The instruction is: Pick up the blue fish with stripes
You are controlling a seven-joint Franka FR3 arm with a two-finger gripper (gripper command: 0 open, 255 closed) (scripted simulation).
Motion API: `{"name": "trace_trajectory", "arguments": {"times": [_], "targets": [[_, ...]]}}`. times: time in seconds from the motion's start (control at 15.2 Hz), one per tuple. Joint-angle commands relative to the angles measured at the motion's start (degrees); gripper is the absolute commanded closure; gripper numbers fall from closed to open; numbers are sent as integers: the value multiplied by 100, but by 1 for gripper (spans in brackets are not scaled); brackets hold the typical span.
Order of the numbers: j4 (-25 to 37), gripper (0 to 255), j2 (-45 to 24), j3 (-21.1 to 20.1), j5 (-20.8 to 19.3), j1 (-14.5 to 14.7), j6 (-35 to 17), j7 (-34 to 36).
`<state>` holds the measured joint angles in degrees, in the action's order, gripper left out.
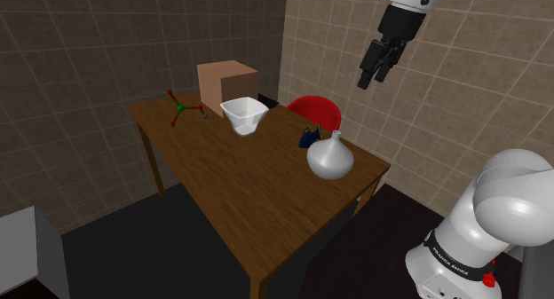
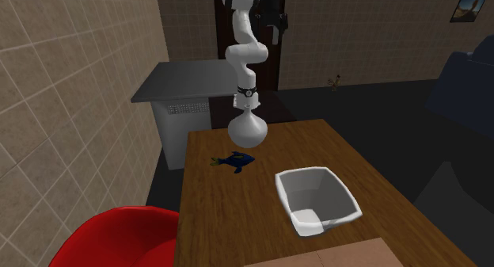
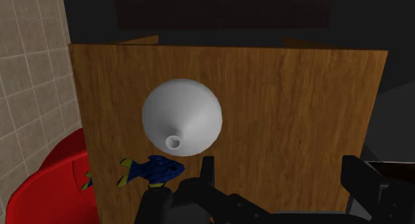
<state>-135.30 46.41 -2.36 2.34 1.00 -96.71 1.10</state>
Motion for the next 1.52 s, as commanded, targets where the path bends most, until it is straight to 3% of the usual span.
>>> {"name": "trace_trajectory", "arguments": {"times": [0.0,0.73,1.45], "targets": [[0,0,0,0,0,0,0,0],[-791,0,-1329,334,-428,-283,-2072,-424],[-623,0,-3457,669,-792,-576,-4023,-724]]}}
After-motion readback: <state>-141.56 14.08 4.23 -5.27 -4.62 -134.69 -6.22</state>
